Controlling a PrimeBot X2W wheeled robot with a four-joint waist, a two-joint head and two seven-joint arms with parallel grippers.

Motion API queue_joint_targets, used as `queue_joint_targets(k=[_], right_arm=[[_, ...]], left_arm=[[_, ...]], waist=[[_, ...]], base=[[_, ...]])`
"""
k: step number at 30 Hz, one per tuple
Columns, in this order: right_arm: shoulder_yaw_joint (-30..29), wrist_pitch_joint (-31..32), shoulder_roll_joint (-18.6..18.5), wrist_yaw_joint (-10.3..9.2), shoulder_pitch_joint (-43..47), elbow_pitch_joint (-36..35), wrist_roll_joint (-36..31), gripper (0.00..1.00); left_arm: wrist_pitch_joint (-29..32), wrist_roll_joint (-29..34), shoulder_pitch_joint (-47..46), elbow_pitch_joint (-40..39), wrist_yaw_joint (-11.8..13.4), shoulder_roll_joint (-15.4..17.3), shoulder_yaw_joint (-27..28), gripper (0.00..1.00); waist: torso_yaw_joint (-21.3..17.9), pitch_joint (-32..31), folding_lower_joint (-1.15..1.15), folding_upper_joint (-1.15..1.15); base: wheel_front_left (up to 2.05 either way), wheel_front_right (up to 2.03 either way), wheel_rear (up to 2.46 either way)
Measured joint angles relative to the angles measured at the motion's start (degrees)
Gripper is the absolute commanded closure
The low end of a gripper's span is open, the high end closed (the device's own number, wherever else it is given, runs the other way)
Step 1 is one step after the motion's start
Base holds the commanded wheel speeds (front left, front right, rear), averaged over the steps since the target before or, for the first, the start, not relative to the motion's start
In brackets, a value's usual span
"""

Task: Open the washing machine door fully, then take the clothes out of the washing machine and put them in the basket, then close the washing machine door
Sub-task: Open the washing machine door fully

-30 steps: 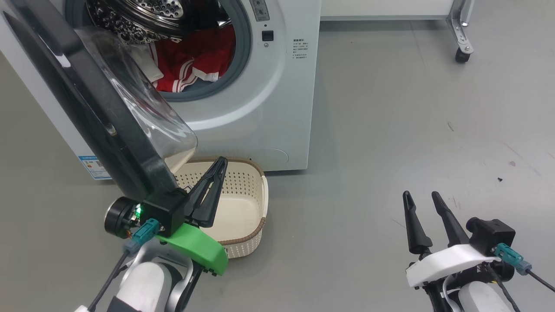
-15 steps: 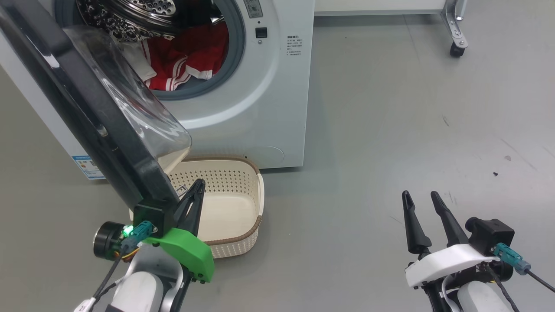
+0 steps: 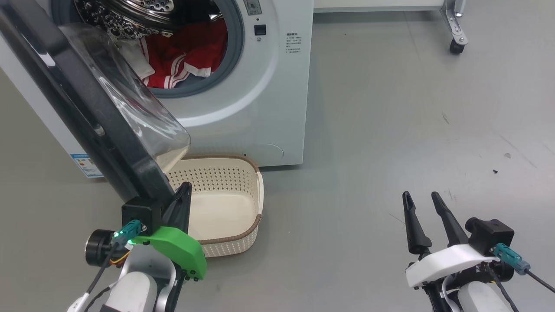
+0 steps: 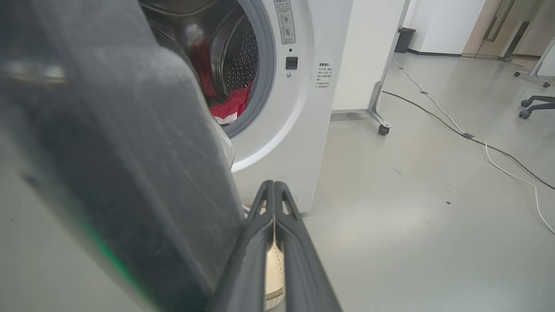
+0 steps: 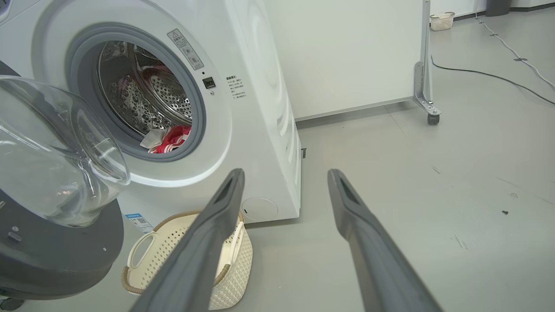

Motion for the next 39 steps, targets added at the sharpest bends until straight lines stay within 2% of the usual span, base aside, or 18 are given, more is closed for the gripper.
queue_joint_targets(k=[18,39], right_arm=[[-0.4,0.0,0.1,0.01,0.0,0.8,0.0,0.0],[0.7,0.0,0.0,0.01,0.3,1.1,0.0,0.0]], left_arm=[[-1.0,-0.6,-0.8,2.1,0.2,-0.2,-0.8,1.0],[-1.6,-1.4,-0.8,4.7,0.2,-1.1,-2.3,1.0]], waist=[[1.3,-0.8,0.0,0.0],[7.8,-2.5,0.0,0.0]], base=[[0.0,0.0,0.0],[0.0,0.0,0.0]])
